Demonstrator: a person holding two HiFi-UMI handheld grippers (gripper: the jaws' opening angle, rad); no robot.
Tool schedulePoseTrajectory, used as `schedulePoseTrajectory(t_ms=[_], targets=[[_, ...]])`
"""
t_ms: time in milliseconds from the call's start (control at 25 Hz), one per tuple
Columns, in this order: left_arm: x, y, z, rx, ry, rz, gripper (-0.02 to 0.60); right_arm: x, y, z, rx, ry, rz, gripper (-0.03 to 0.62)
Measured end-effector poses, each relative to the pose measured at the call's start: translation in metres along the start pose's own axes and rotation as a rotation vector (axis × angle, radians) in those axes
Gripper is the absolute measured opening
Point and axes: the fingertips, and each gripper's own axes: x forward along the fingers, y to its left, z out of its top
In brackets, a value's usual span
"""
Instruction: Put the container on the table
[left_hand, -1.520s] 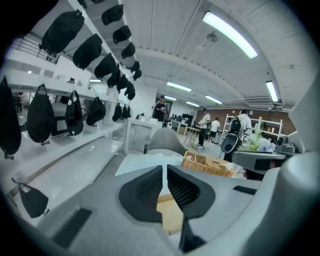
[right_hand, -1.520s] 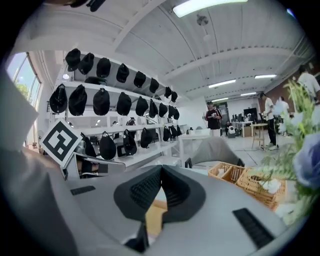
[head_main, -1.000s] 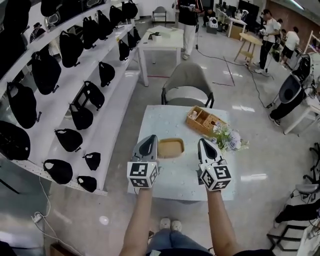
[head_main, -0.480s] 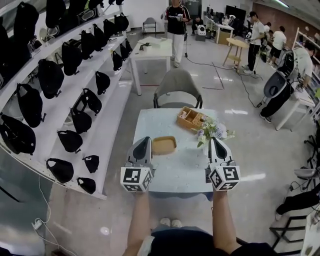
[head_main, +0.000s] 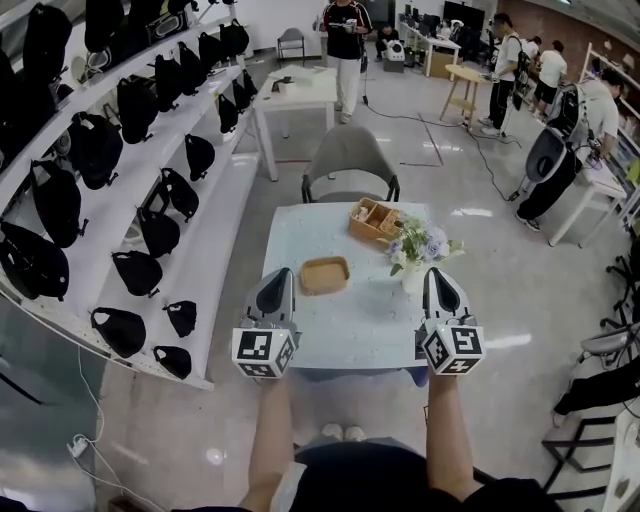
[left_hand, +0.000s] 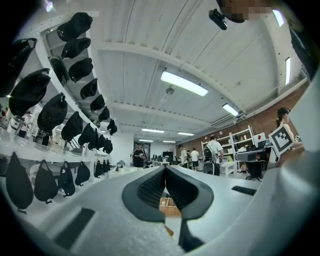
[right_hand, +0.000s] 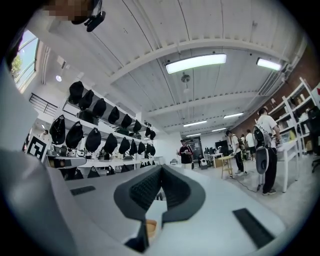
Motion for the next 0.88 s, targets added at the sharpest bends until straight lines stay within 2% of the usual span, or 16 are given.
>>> schedulePoseTrajectory(t_ms=[200, 880], targets=[[-0.001, -0.007, -0.001, 0.08, 0.027, -0.001, 0.008, -0.004, -0.003, -0.001, -0.024, 0.02, -0.026, -0.003], [-0.005, -0.013, -0.005, 0.045, 0.031, 0.001, 0.008, -0.013, -0.008, -0.01, -0.011, 0.05, -0.017, -0.003]])
